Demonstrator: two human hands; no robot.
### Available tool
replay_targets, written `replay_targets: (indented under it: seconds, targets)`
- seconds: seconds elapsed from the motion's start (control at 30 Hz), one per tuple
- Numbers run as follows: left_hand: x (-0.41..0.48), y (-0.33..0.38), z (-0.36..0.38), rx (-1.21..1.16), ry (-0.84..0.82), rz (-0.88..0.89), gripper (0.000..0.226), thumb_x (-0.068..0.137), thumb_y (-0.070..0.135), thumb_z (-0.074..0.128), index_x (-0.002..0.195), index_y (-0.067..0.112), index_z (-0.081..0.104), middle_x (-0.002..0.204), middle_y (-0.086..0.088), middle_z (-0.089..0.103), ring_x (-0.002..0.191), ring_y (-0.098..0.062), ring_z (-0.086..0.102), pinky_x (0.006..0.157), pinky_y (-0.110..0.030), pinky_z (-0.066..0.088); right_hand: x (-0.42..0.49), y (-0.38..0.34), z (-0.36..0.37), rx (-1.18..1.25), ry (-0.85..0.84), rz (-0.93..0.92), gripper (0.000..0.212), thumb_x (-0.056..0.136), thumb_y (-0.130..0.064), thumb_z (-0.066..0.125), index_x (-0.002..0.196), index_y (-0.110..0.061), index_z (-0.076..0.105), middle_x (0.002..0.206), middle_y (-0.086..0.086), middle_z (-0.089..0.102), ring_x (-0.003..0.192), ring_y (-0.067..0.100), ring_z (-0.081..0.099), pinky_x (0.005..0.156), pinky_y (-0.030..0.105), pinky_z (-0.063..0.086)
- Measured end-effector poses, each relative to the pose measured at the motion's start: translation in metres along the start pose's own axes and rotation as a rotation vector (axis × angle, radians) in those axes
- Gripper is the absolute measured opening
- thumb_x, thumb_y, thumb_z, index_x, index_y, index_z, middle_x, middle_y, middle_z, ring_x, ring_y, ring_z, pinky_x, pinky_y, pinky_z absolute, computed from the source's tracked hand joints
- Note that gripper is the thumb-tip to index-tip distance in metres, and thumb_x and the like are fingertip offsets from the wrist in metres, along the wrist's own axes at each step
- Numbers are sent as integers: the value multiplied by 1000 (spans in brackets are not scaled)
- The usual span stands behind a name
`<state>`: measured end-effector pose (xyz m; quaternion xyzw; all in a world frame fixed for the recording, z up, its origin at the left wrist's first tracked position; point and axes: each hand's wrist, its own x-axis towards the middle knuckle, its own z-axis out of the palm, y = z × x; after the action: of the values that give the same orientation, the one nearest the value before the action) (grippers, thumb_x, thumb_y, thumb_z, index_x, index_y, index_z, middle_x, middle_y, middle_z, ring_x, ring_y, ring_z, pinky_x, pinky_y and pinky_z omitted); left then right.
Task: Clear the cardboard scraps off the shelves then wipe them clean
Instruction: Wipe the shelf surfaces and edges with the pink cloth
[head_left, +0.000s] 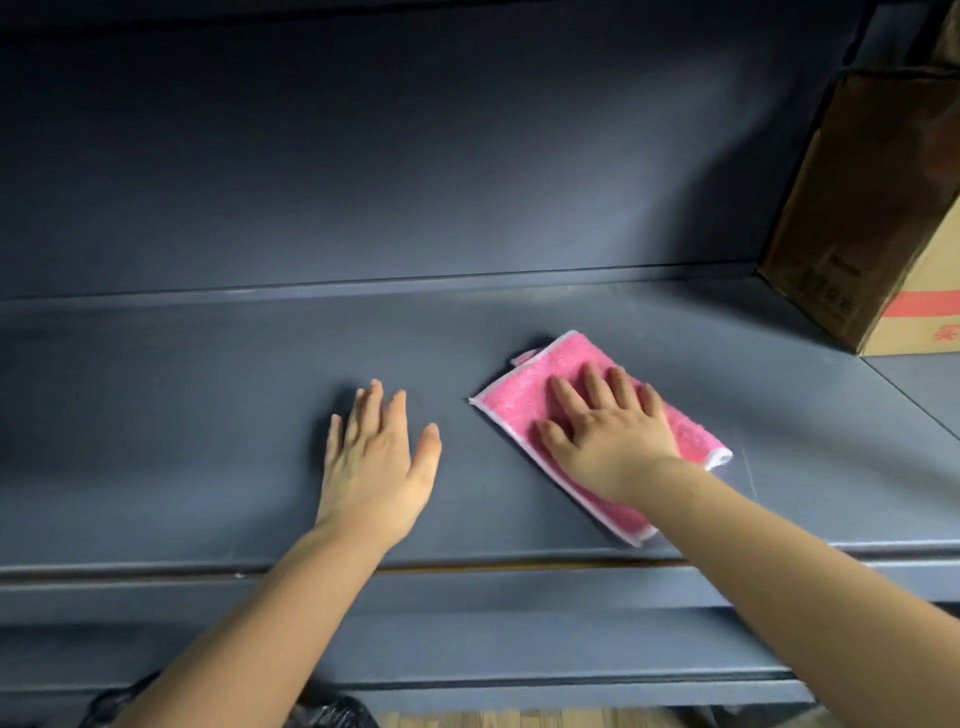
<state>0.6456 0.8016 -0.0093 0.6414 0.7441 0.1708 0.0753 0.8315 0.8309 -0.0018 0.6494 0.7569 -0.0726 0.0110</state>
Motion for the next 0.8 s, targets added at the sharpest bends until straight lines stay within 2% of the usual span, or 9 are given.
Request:
replay_targets:
  seconds: [0.17, 0.3, 0.4, 0.53, 0.6, 0.67, 0.73, 0.8]
  targets:
    - [0, -4, -1, -146, 41, -8, 48, 96, 27, 29, 141, 10, 21, 155, -9, 10, 143, -17, 3, 115, -36, -2, -25, -72, 14, 63, -17, -129, 61, 96, -49, 17, 149, -26, -1, 158, 8, -11, 146, 29, -13, 117, 47, -8]
    - [0, -7, 0, -162, 40, 8, 49, 97, 28, 28, 141, 9, 22, 155, -10, 9, 143, -18, 3, 116, -36, -3, -40, -67, 17, 13, -31, -151, 70, 83, -56, 3, 148, -33, -4, 158, 2, -13, 146, 23, -14, 117, 42, -9]
    - [0, -9, 0, -131, 28, 22, 50, 97, 31, 28, 141, 8, 22, 155, -11, 8, 143, -19, 4, 116, -36, -3, -37, -34, 12, -10, -22, -29, 60, 93, -57, 10, 147, -37, -5, 159, -1, -11, 146, 20, -11, 119, 40, -6]
    - [-1, -8, 0, -103, 12, 58, 52, 96, 36, 23, 140, 9, 23, 155, -10, 8, 143, -18, 4, 116, -36, -4, -26, -4, 4, -24, -37, 151, 60, 94, -55, 16, 147, -37, -4, 159, -2, -9, 147, 20, -9, 119, 39, -3]
    - [-2, -7, 1, -105, 16, 66, 66, 87, 45, 9, 140, 9, 24, 155, -10, 9, 143, -18, 5, 116, -36, -4, -13, -9, 2, -9, -26, 199, 59, 94, -54, 16, 148, -36, -2, 159, -1, -8, 147, 22, -8, 119, 41, -2]
    - [-3, -7, 1, -122, 32, 71, 88, 69, 51, -7, 140, 9, 25, 155, -11, 11, 143, -19, 6, 116, -36, -3, 4, -25, 1, -7, -17, 198, 59, 95, -54, 16, 148, -35, -1, 159, 1, -7, 147, 25, -7, 119, 43, -1]
    - [-2, -8, 2, -143, 45, 81, 98, 59, 52, -11, 140, 9, 26, 155, -11, 11, 143, -19, 6, 116, -36, -4, 15, -49, 2, -4, -10, 132, 59, 95, -53, 15, 148, -34, -2, 159, 2, -8, 146, 26, -8, 118, 44, -3]
    - [-4, -8, 0, -202, 42, 101, 98, 59, 52, -8, 138, 8, 30, 154, -10, 12, 143, -19, 7, 116, -34, -4, 12, -77, 6, 8, -22, 33, 59, 96, -51, 15, 149, -32, -4, 159, 3, -10, 146, 26, -10, 117, 44, -5]
